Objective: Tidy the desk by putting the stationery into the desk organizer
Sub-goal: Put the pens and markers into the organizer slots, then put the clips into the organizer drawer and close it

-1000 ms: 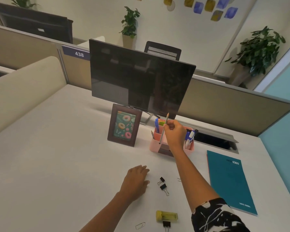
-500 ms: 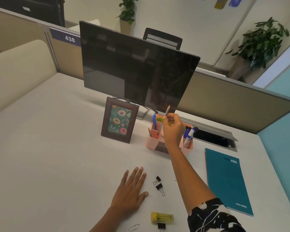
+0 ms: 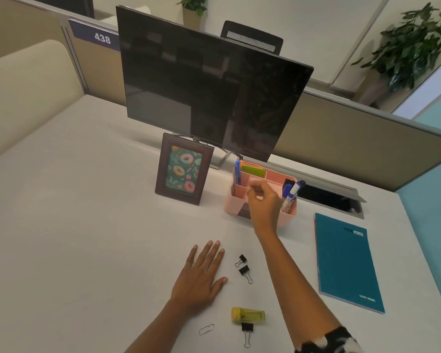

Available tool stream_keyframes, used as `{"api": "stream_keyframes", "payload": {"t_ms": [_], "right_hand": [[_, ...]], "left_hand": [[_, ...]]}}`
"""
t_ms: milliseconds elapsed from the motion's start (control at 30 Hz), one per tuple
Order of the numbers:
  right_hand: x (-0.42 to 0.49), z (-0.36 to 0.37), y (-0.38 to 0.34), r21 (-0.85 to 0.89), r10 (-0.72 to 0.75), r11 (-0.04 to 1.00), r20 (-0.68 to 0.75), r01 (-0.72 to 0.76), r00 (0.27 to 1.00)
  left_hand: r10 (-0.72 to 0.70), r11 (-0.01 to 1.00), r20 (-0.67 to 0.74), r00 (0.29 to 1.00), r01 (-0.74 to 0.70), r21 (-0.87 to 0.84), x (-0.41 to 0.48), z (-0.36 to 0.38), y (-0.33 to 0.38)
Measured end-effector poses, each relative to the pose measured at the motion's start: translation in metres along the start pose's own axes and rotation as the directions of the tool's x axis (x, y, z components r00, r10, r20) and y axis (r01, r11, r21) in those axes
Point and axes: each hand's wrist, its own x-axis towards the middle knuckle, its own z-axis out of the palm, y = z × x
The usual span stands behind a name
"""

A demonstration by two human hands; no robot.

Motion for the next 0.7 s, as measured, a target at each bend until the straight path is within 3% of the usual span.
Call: {"api": "stream_keyframes", "payload": {"t_ms": [67,167,333,467,700], "right_hand": [[-0.024,-0.016,0.011,-0.023,0.034,0.999,0.196,-0.03,0.98],[-0.073,-0.042,0.038,-0.185,0.142,0.981,0.502,-0.055,0.853],[-0.151,-0.075,0.076,-0.42,0.256,0.905,0.672,0.073,0.695],[-0.182,-0.085,0.085,-0.485,0.219,0.857,0.649,0.174,0.728],[-0.191,-0.078,0.094,-0.529,0.18,0.828,0.563,0.184,0.806]], "left_hand": [[-0.001,1.0,0.0,1.0,0.001,0.001,0.0,0.001,0.0],[0.004,1.0,-0.006,1.0,-0.004,0.0,-0.001,0.002,0.0],[0.011,1.0,-0.024,1.0,-0.01,0.007,-0.001,0.004,0.0],[0.007,1.0,-0.014,1.0,-0.007,0.017,-0.001,0.006,0.0],[0.006,0.999,-0.036,0.999,-0.007,-0.039,-0.004,0.003,0.019]]}}
